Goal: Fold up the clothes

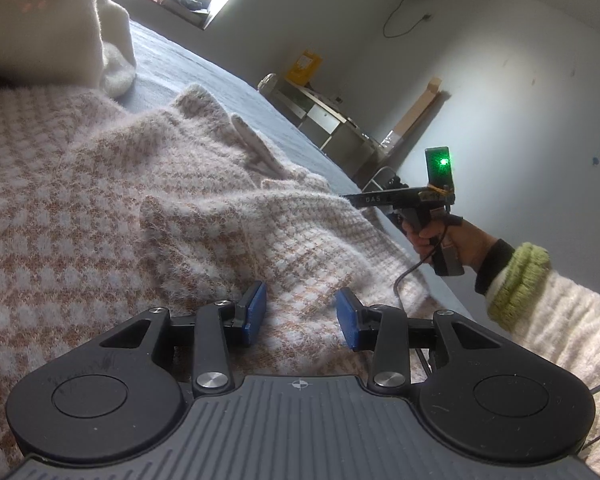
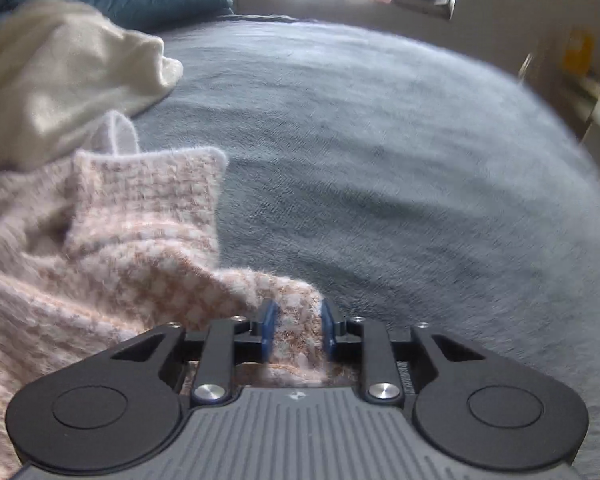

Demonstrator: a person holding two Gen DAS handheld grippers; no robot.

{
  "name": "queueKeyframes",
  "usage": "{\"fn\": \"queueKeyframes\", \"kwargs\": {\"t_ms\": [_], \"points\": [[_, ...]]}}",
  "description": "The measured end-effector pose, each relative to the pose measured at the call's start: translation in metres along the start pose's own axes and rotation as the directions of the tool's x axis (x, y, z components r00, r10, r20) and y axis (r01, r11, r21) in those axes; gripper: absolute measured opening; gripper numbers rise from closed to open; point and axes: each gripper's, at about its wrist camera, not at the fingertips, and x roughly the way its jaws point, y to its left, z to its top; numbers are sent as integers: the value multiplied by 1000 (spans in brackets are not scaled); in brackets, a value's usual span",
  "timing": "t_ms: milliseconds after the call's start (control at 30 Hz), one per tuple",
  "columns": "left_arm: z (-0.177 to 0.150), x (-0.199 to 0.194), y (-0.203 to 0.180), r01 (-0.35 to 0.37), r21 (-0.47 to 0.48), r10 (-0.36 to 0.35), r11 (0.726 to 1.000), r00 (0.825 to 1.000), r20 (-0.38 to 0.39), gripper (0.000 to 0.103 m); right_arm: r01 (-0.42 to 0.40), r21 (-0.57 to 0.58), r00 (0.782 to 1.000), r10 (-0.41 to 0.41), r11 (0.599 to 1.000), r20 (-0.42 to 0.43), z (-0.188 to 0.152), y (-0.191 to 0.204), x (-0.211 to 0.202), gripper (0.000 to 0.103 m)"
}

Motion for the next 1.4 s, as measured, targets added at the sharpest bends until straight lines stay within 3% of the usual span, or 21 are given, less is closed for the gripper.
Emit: {"fn": "queueKeyframes", "kwargs": {"t_ms": [167,400,500,567,700,833,1000,1100,1200,1267,1400], "points": [[0,0,0,-2,4,2,1000,1000,0,39,133,103,988,-139,986,60,-3,-4,-12,15],[-1,0,1,-3,4,3,1000,1000,2,39,160,202,985,-171,966,36,-15,-12,14,17],[-1,0,1,-2,2,2,1000,1000,3,39,143,260,984,-165,955,64,-17,-17,5,28],[-1,0,1,-2,1,2,1000,1000,4,39,132,287,980,-168,949,104,-15,-16,-16,41],[-1,0,0,-3,0,3,1000,1000,6,39,163,336,953,-236,928,190,-15,-12,-70,49],[0,-2,2,4,-20,-4,1000,1000,14,39,201,352,951,-268,914,153,-17,7,-121,49],[3,-5,8,15,-71,-13,997,1000,25,39,121,355,982,-165,927,94,-41,55,-160,45],[5,-6,11,16,-91,-14,996,1000,27,39,101,334,990,-130,937,64,-59,90,-158,44],[6,-6,11,14,-95,-11,995,1000,26,39,142,344,988,-156,928,15,-78,108,-133,42],[6,-6,9,1,-85,1,996,1000,24,39,226,373,974,-220,900,-59,-98,106,-104,42],[6,-7,7,-22,-68,24,997,999,21,39,221,497,967,-256,839,3,-111,103,-111,42]]}}
